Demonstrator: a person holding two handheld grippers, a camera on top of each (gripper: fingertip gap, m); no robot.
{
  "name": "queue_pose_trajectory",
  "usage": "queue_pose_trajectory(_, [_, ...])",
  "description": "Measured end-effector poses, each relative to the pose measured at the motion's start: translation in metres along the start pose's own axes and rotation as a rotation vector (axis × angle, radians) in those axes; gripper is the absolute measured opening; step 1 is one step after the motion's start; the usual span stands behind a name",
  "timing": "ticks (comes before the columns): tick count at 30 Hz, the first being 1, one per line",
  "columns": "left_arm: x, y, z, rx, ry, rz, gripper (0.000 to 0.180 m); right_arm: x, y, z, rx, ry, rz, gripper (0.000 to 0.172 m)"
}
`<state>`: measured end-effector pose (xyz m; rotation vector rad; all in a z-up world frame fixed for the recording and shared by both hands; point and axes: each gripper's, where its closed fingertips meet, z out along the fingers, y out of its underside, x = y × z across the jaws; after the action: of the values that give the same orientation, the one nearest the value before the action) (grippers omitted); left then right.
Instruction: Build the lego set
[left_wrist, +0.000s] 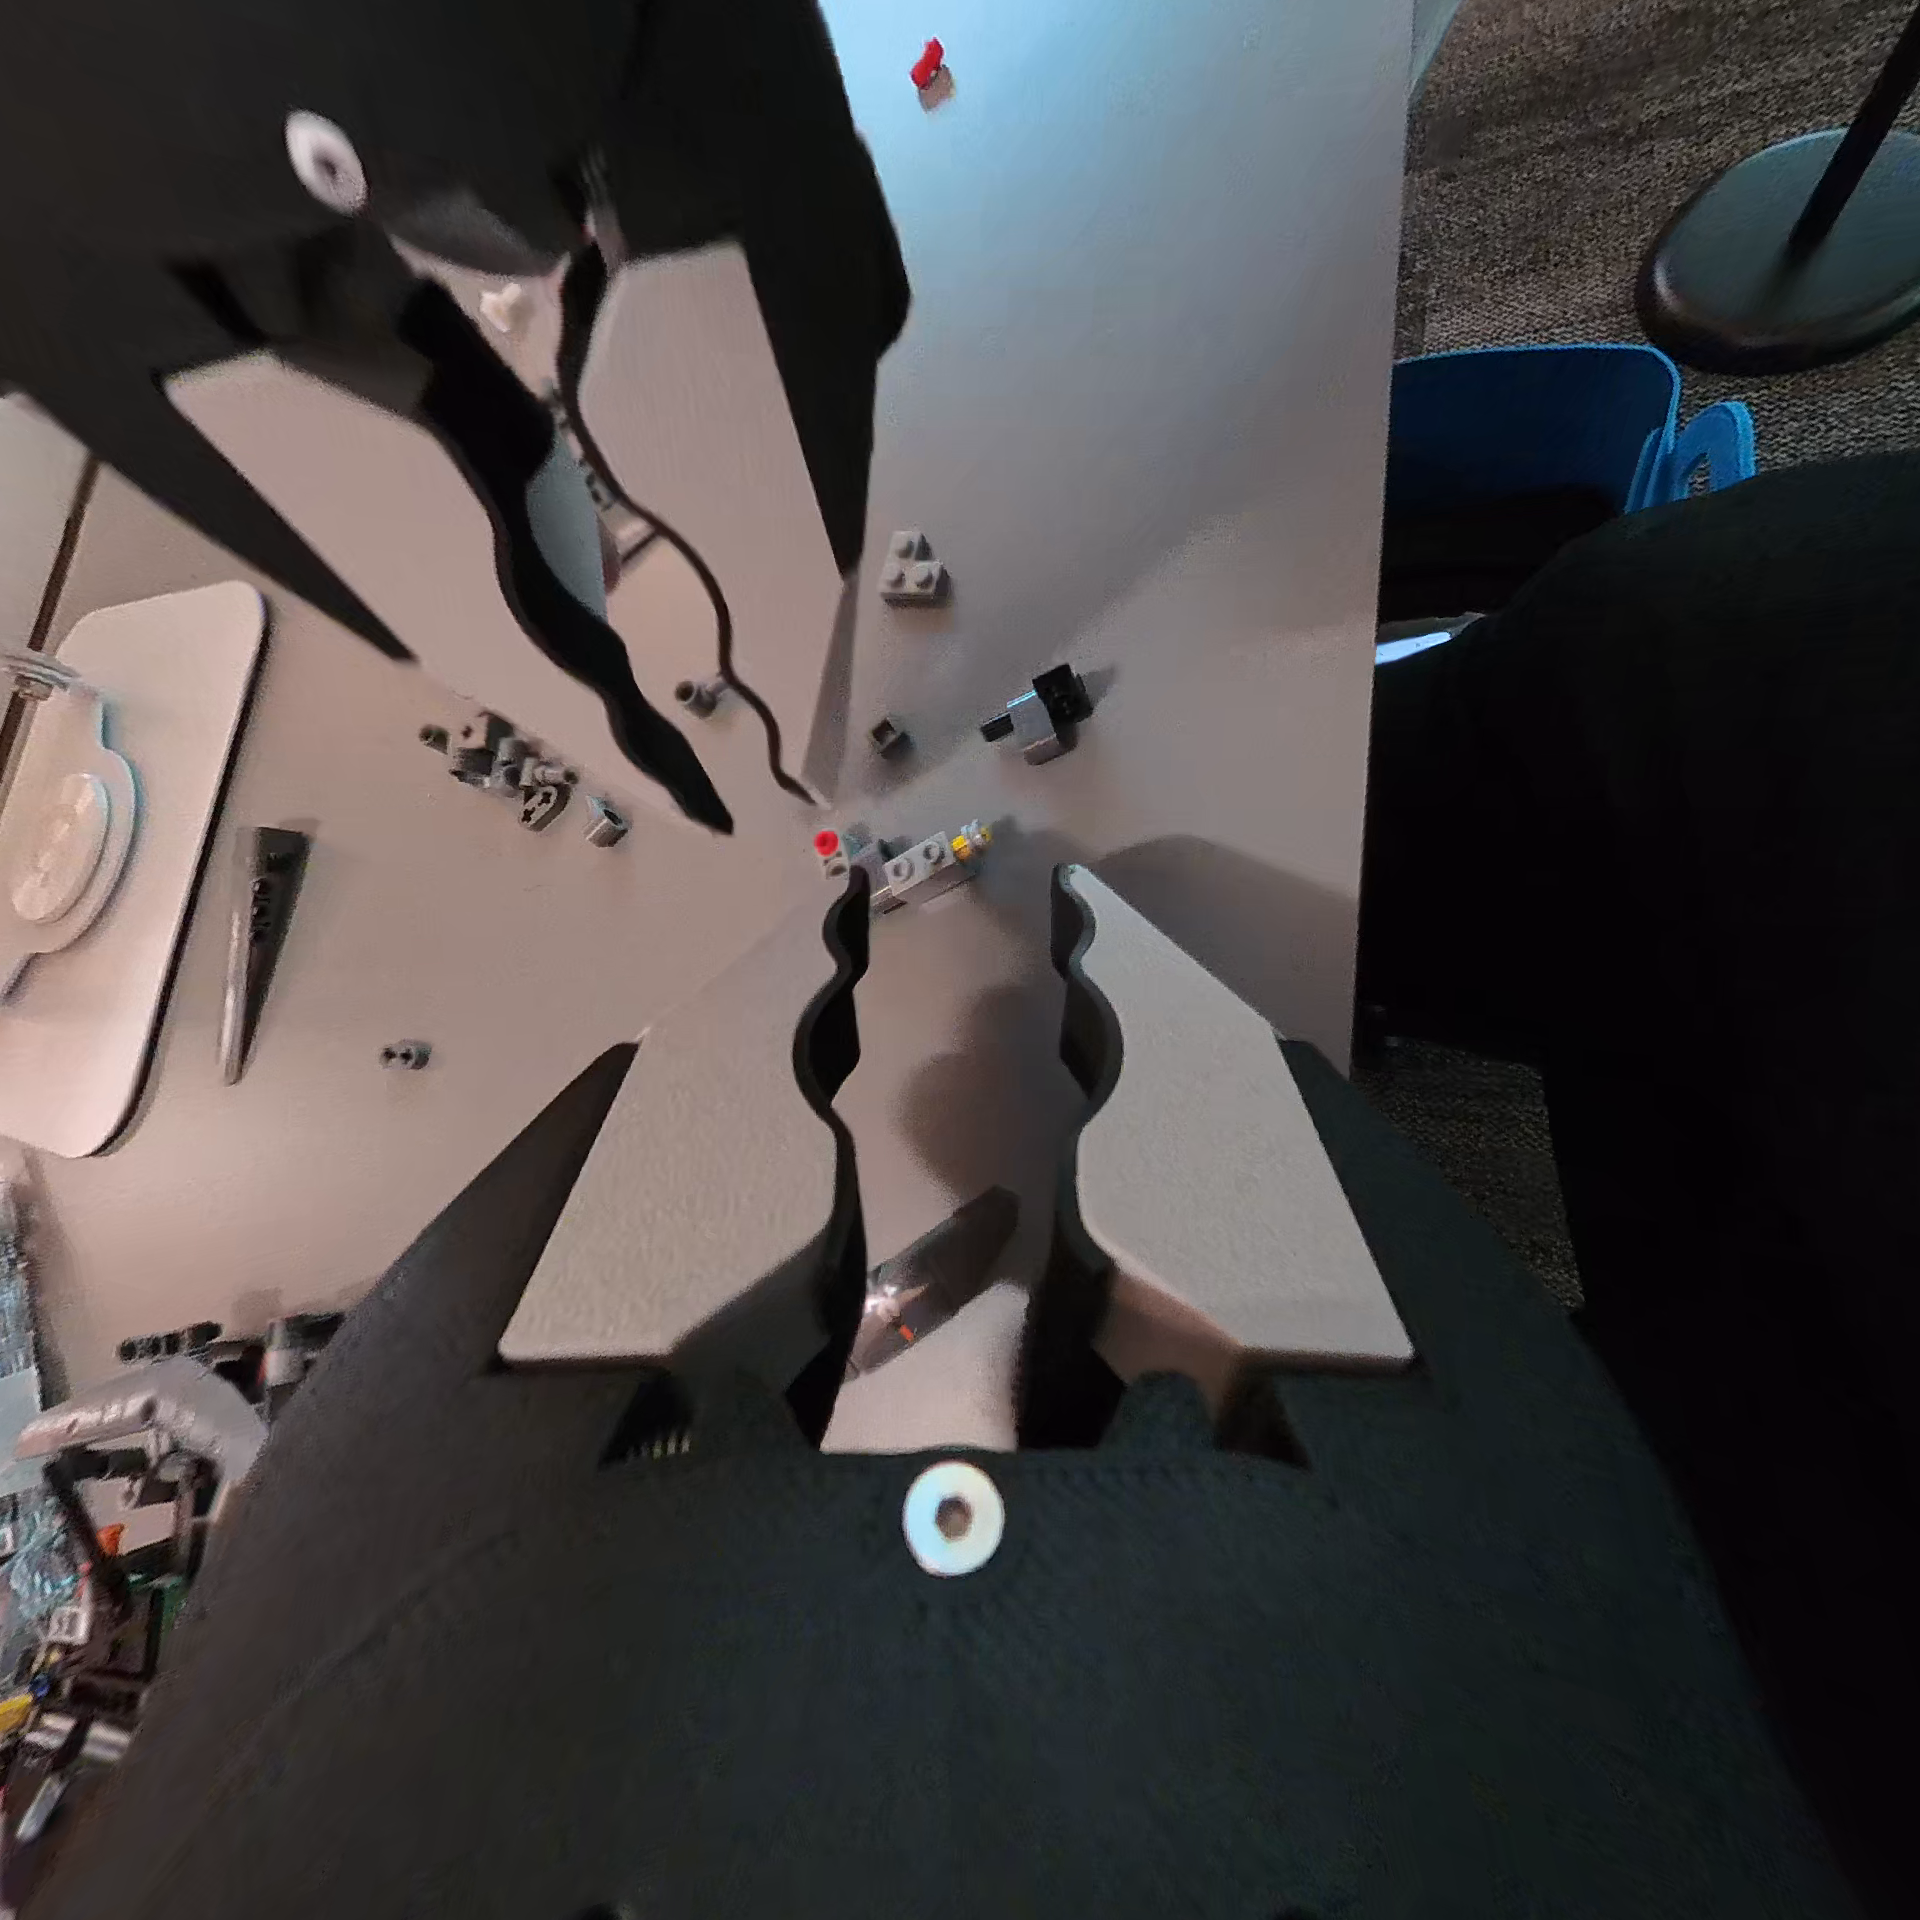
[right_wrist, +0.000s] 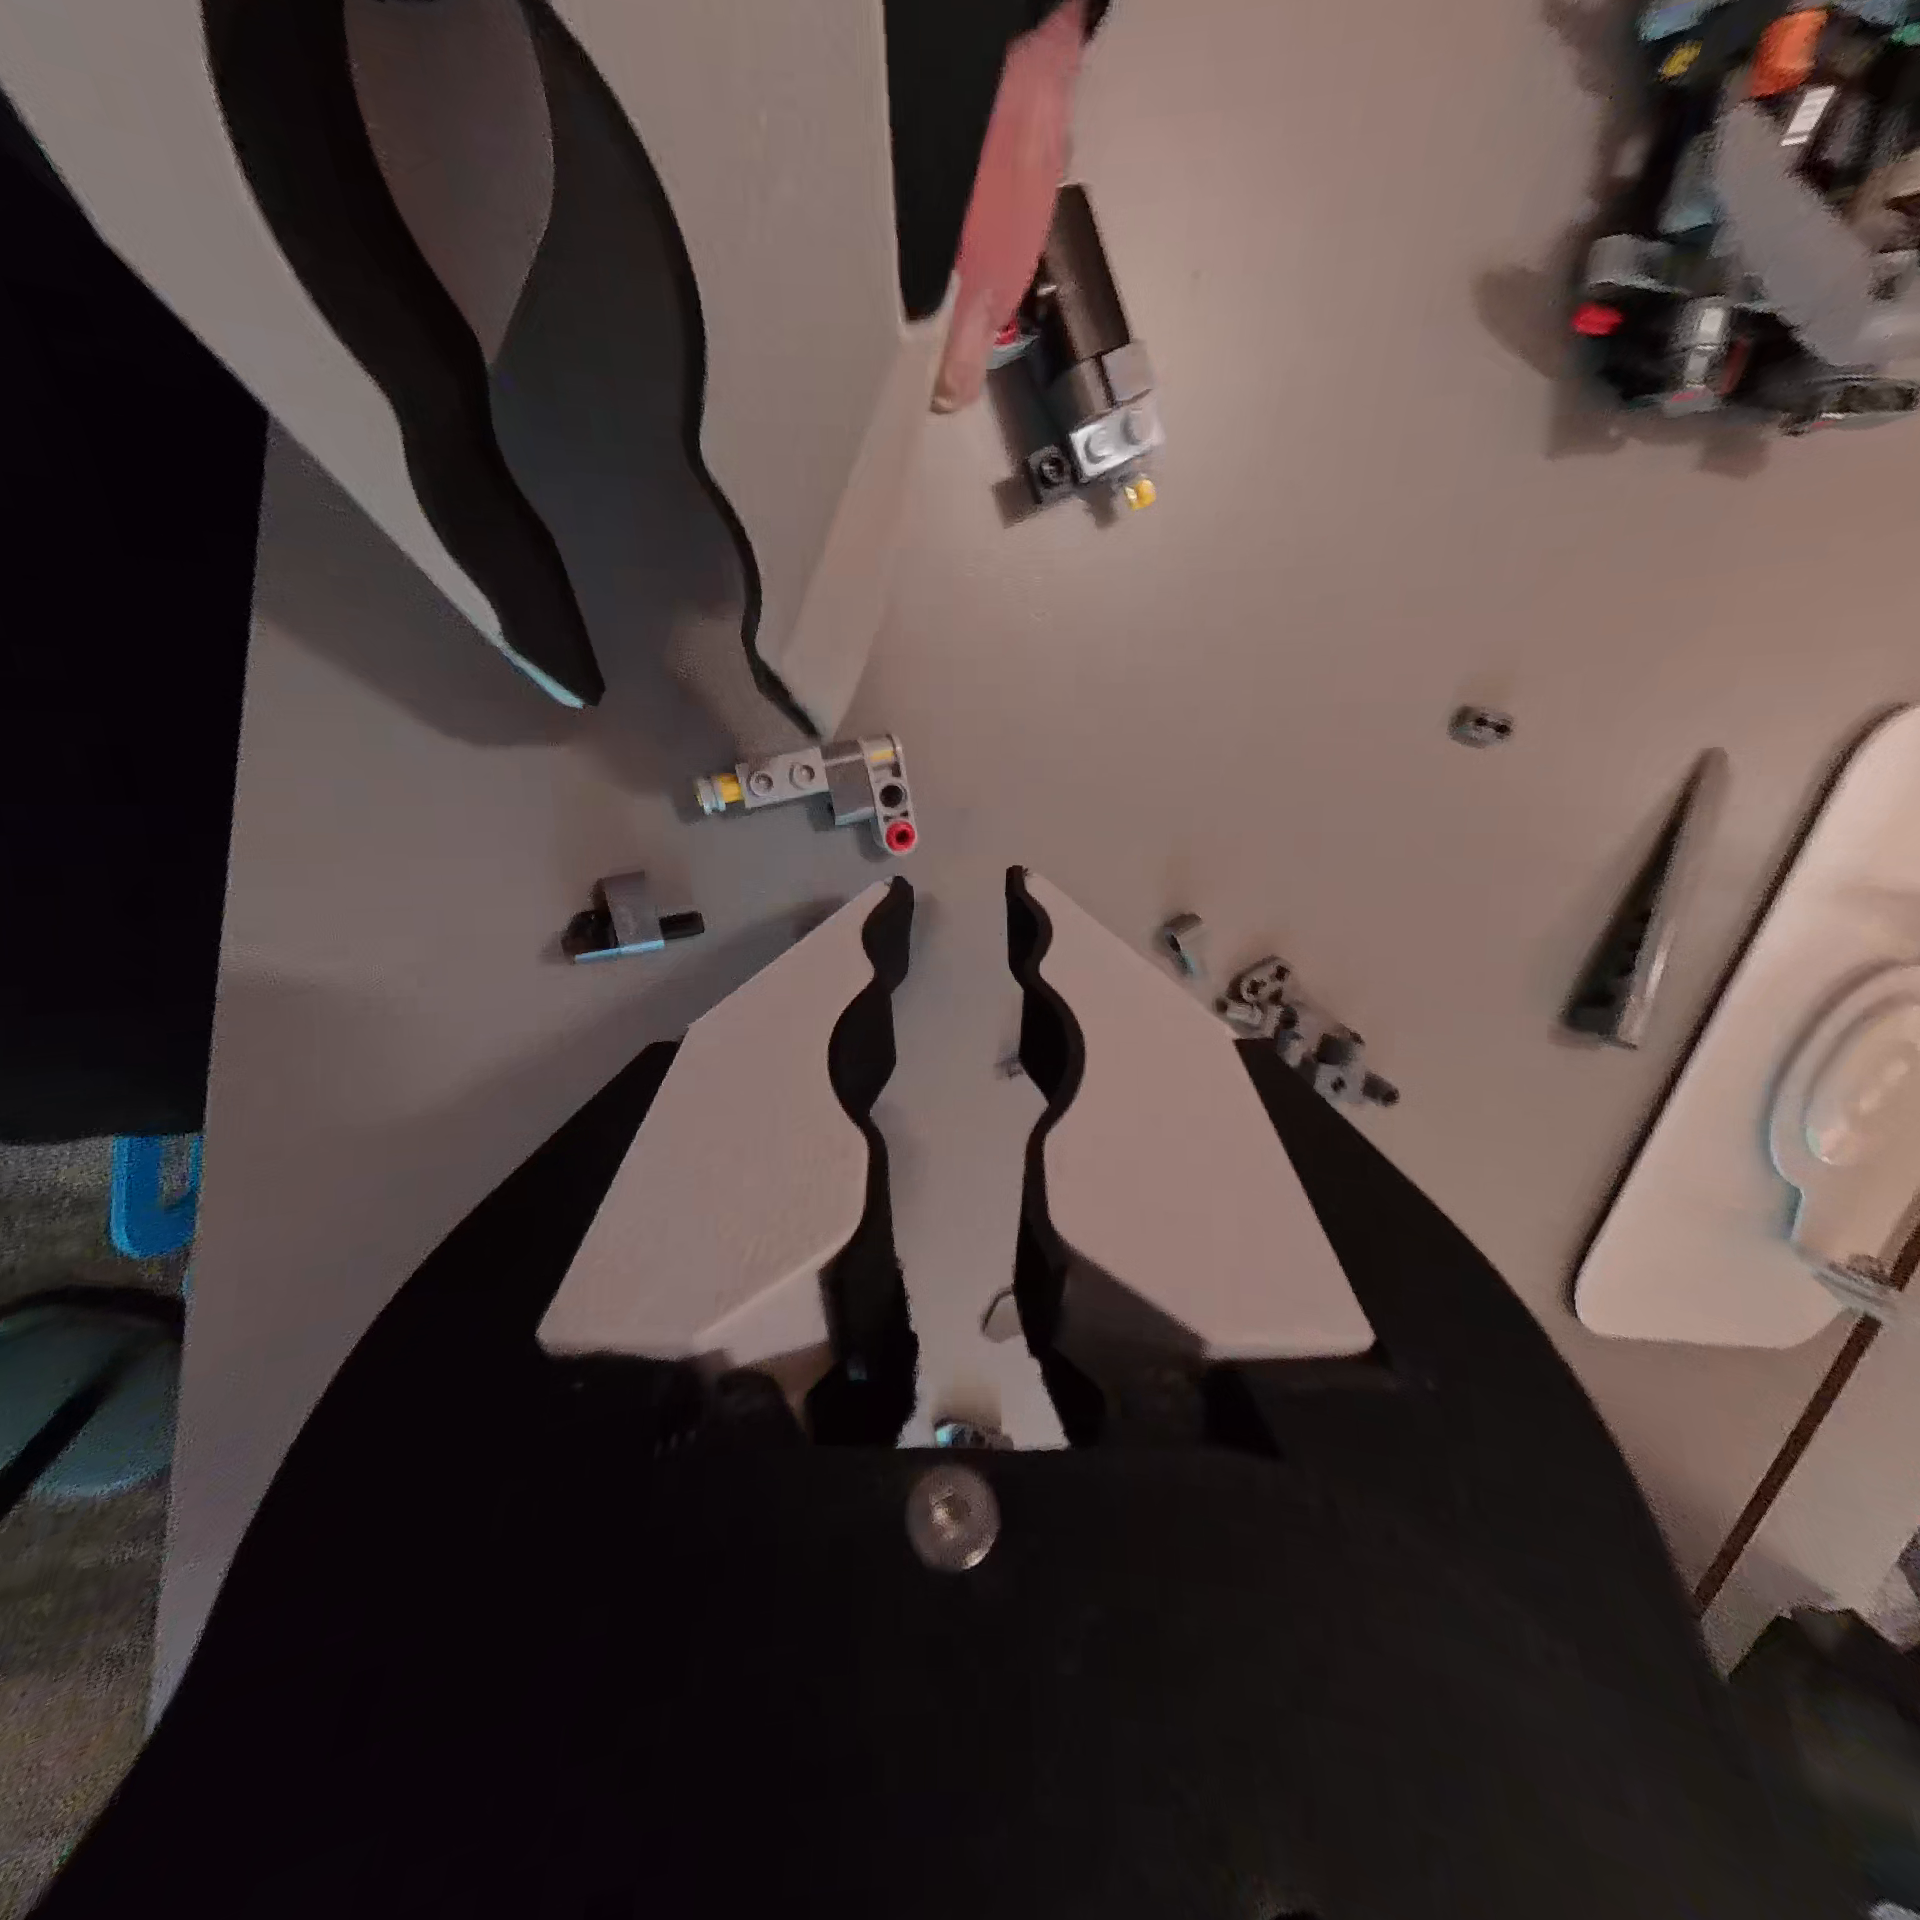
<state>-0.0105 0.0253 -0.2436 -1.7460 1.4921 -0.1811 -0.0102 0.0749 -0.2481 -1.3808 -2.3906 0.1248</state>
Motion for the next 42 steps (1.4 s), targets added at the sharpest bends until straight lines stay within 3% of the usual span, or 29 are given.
queue_pose_trajectory(6, [0.004,-0.002,-0.010,0.008,-0.008,-0.012,0.033,-0.038,0.000,-0.033,0.191,-0.049,0.048,0.012])
queue_pose_trajectory(12, [0.014,-0.005,-0.010,0.001,-0.025,-0.012,0.032,-0.063,0.004,-0.016,0.177,0.000,0.047,0.012])
queue_pose_trajectory(28, [0.013,-0.004,-0.007,0.006,-0.078,-0.038,0.031,-0.064,-0.002,-0.015,0.290,0.007,0.117,0.005])
queue_pose_trajectory(34, [-0.003,-0.012,-0.013,0.061,-0.157,-0.082,0.031,-0.052,-0.017,-0.039,0.578,-0.029,0.261,0.005])
queue_pose_trajectory(39, [-0.016,-0.035,-0.025,0.215,-0.257,-0.114,0.032,-0.046,-0.028,-0.066,0.845,-0.110,0.405,0.005])
queue_pose_trajectory(42, [-0.020,-0.047,-0.032,0.265,-0.337,-0.025,0.029,-0.043,-0.031,-0.077,0.955,-0.169,0.470,0.005])
